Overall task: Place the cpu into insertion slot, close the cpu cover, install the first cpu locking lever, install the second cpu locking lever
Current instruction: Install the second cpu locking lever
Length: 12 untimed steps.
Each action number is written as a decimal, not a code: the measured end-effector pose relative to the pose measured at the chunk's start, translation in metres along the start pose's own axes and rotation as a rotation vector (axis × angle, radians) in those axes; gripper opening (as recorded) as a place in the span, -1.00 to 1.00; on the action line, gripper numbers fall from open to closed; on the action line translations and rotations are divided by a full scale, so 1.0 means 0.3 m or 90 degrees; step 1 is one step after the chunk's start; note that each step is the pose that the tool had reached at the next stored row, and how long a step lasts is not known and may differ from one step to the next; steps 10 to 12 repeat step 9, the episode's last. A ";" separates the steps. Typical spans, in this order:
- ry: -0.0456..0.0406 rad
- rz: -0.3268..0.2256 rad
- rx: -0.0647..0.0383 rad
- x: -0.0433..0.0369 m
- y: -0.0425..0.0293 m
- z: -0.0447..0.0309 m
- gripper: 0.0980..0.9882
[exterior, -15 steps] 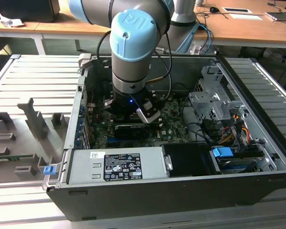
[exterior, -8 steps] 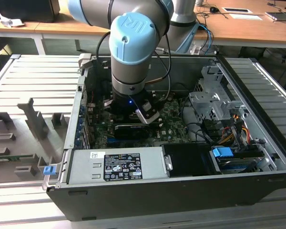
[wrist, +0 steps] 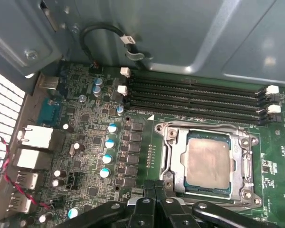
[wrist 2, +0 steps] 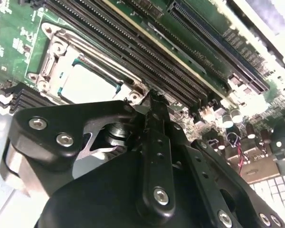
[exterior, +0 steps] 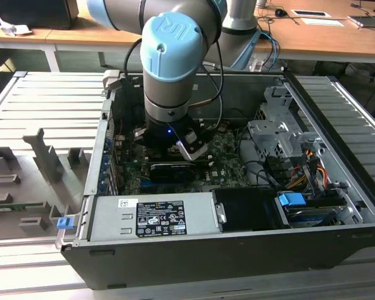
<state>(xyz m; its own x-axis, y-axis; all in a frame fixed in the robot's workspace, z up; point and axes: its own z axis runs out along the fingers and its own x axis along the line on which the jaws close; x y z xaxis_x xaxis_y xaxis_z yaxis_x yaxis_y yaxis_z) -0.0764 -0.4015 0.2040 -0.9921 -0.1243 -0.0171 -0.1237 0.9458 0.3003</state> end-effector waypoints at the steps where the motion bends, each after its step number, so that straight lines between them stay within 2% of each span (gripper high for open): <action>1: -0.0001 0.000 0.000 0.000 0.002 -0.005 -0.98; 7: 0.0000 0.000 0.000 -0.001 0.015 -0.046 -0.98; 12: 0.0000 0.000 0.000 -0.001 0.017 -0.052 -0.98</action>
